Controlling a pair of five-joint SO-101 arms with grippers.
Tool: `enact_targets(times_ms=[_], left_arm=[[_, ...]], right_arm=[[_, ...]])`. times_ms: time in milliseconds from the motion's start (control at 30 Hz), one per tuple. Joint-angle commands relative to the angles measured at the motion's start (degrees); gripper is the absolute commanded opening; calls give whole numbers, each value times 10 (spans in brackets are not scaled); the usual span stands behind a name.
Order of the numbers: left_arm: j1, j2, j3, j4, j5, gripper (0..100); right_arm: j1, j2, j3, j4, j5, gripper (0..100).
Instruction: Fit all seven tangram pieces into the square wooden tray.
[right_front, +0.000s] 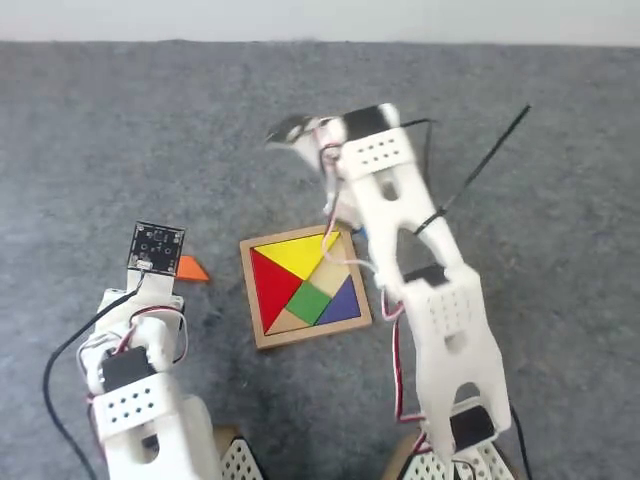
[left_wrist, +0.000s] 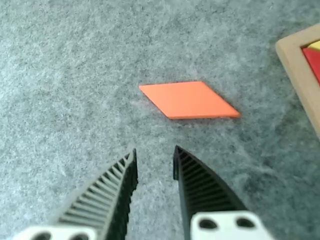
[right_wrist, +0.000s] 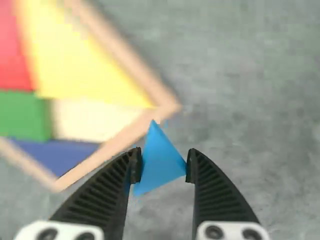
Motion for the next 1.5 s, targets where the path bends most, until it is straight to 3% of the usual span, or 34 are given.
enact_targets(times_ms=[0,200,533,800,1000,1100,1233,1333,1467], left_arm=[[1,-12,-9,1,-5,119],[1,-12,-9,2,-5,119],[-2,-12,-10,1,-5,119],[-2,-12,-11,1,-5,119],[-2,-12,-11,1,-5,119],[-1,-12,-11,1,-5,119],[-1,-12,-11,1,-5,119],[-1,-12,-11,1,-5,119],[-1,-12,-11,1,-5,119]], right_arm=[[-55,-180,116,24,68,97],[-133,-282,308,-22,175,98],[-162,-282,462,-190,175,120],[-153,-284,484,-218,162,332],[-130,-334,483,-184,154,314],[-115,-388,484,-167,85,266],[-108,-448,522,-183,-79,143],[-112,-459,597,-253,-203,18],[-116,-461,705,-356,-290,25]])
